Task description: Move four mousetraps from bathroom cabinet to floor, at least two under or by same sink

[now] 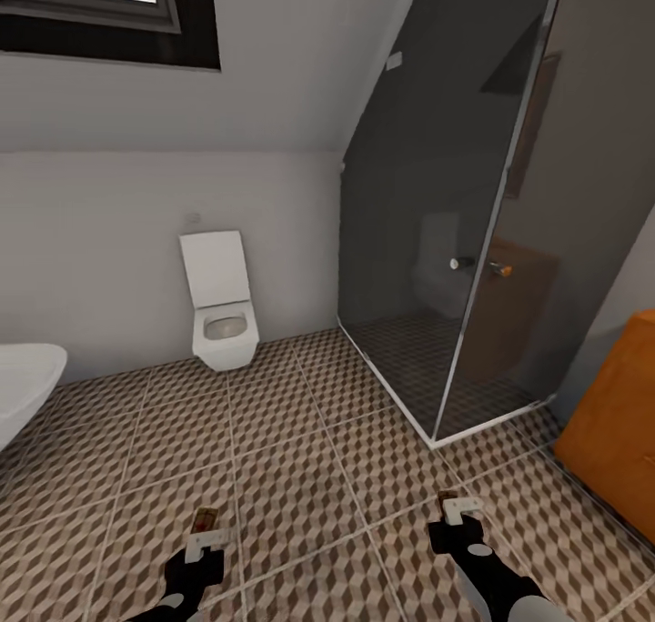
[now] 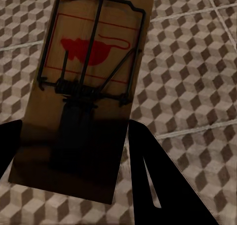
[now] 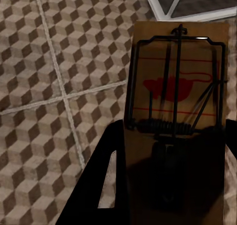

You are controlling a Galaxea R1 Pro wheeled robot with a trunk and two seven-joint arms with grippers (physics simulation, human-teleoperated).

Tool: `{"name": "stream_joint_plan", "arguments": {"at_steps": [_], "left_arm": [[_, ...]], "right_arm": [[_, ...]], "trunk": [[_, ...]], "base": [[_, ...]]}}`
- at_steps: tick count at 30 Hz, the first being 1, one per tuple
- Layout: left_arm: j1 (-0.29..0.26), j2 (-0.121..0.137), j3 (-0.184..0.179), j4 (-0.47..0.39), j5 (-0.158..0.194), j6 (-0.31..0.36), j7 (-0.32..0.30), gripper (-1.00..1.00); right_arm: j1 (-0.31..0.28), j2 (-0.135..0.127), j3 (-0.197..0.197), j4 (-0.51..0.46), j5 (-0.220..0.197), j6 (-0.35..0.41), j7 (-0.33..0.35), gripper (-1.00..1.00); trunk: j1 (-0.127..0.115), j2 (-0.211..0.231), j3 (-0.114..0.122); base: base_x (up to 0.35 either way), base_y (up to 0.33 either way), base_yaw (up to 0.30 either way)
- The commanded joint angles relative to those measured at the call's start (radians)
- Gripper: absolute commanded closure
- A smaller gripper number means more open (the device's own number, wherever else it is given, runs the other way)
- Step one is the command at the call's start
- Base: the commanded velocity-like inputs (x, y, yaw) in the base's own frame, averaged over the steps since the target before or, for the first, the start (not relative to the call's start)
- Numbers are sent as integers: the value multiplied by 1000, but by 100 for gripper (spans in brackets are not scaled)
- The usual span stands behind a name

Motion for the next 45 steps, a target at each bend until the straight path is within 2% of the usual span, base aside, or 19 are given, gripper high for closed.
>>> {"name": "stream_joint_plan", "arguments": {"at_steps": [1, 45], "left_arm": [[-2, -1, -9, 4, 4, -5, 5, 100], [-2, -2, -9, 4, 4, -4, 5, 100]], "right_arm": [[-1, 0, -8, 1, 10, -4, 0, 100], [4, 3, -7, 1, 13, -4, 0, 100]], "trunk": [[0, -1, -2], [0, -1, -30]], "base": [[0, 0, 250], [0, 0, 250]]}}
